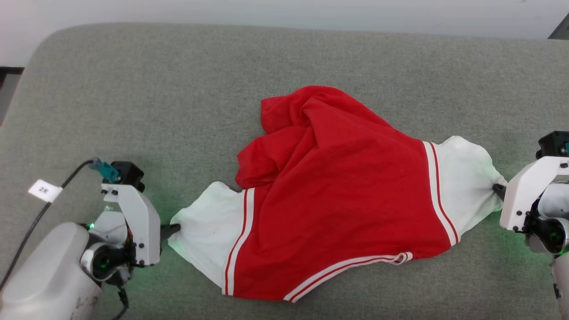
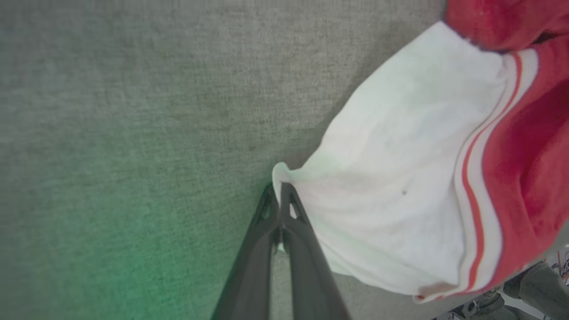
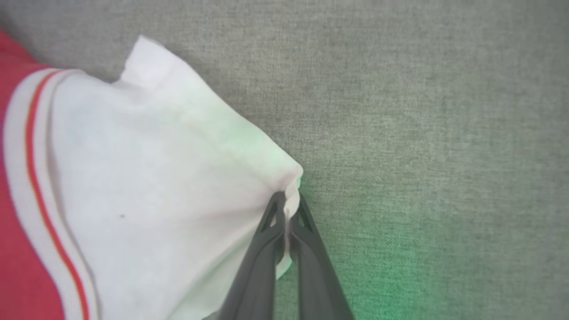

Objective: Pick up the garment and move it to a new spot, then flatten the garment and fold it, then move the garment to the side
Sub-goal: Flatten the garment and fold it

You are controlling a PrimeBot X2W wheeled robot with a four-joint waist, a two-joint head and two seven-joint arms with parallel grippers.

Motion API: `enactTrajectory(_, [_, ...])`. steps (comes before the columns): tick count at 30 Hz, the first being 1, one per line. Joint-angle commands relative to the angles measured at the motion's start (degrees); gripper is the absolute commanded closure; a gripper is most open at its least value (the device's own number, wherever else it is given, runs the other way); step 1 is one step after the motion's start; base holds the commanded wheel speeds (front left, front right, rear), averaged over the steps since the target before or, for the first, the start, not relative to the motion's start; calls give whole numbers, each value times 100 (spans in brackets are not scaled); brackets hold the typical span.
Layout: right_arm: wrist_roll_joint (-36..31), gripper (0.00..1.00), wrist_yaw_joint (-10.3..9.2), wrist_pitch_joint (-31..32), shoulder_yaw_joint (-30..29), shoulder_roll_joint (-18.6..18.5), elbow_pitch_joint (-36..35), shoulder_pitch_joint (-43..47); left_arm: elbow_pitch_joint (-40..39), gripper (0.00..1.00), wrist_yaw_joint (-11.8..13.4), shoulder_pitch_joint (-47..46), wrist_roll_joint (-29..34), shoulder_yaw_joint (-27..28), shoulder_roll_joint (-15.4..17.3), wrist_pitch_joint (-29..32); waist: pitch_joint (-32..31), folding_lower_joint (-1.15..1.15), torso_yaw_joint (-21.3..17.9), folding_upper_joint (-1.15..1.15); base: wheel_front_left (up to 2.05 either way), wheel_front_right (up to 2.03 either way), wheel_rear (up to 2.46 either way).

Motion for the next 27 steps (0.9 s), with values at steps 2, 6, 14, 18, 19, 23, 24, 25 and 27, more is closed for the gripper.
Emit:
enactTrajectory(2, [80,100,-3,64,154,4,82,-41,79,100,0,-81,72,-50,5,-24,-92,0,15,0,0,0,0])
enactTrajectory(6, [227,100,-5,106,248,-75,-49,-245,-14,100,-6,-282,63,-29,108,66,-294,0,19,0,0,0,0])
enactTrajectory(14, [840,100,-5,1,241,104,-573,-777,-449,100,201,-1090,223,94,419,385,-812,0,-15,0,0,0,0])
enactTrajectory(18, [942,100,-5,-216,322,201,-778,-1162,-645,100,302,-1615,343,131,484,525,-1076,0,-8,0,0,0,0])
enactTrajectory(19, [939,100,-5,-323,322,204,-812,-1280,-665,100,333,-1761,364,149,486,557,-1132,0,-6,0,0,0,0])
enactTrajectory(23, [879,100,-5,-823,497,282,-836,-1762,-676,100,389,-2373,534,189,403,464,-1321,0,1,0,0,0,0])
enactTrajectory(24, [860,100,-5,-978,543,320,-826,-1907,-663,100,376,-2551,630,194,407,398,-1351,0,-6,0,0,0,0])
enactTrajectory(25, [869,100,-5,-1107,563,373,-780,-2050,-626,100,357,-2711,674,184,386,361,-1380,0,-9,0,0,0,0])
enactTrajectory(27, [804,100,-5,-1380,647,423,-674,-2338,-506,100,316,-3027,788,184,323,254,-1434,0,-17,0,0,0,0])
